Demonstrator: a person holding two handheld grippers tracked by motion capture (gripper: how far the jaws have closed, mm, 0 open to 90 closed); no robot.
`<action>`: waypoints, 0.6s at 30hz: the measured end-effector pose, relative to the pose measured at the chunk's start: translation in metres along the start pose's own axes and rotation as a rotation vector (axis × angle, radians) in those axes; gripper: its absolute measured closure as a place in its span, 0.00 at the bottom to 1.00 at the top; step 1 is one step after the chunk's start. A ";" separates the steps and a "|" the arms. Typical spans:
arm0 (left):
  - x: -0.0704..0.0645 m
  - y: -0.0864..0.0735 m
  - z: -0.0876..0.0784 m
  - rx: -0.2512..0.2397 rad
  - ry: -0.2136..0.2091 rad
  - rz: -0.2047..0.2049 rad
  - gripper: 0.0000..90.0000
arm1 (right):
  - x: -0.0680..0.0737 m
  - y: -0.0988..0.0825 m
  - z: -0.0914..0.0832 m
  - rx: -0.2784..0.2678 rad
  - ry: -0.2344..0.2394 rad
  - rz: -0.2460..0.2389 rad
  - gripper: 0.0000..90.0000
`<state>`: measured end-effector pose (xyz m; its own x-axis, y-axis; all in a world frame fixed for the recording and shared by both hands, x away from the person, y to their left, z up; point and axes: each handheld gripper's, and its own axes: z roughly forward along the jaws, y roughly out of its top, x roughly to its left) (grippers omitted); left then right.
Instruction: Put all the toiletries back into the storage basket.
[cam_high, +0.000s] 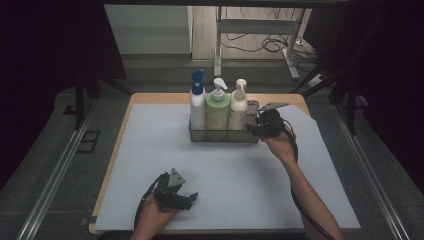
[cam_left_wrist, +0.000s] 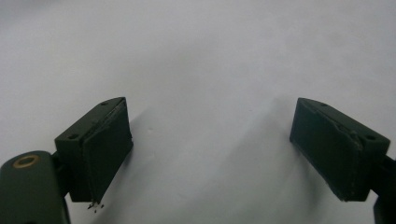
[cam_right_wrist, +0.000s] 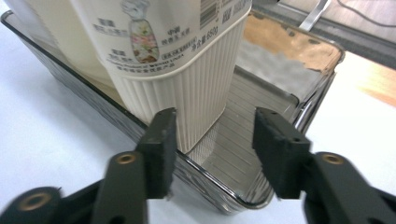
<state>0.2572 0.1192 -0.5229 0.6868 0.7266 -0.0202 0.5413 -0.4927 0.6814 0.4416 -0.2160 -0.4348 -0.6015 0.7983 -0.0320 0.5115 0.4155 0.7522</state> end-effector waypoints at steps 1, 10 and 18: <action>0.000 0.000 0.000 0.000 0.000 0.000 0.14 | 0.001 0.000 -0.002 -0.001 -0.002 -0.008 0.49; 0.000 0.000 0.000 -0.004 -0.001 -0.005 0.14 | 0.009 -0.004 -0.019 -0.008 0.019 -0.044 0.33; 0.000 0.000 0.000 -0.002 -0.001 -0.002 0.14 | 0.014 -0.010 -0.034 -0.017 0.036 -0.058 0.23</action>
<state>0.2571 0.1191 -0.5229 0.6859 0.7274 -0.0224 0.5421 -0.4902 0.6825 0.4079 -0.2238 -0.4203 -0.6515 0.7568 -0.0525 0.4650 0.4530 0.7607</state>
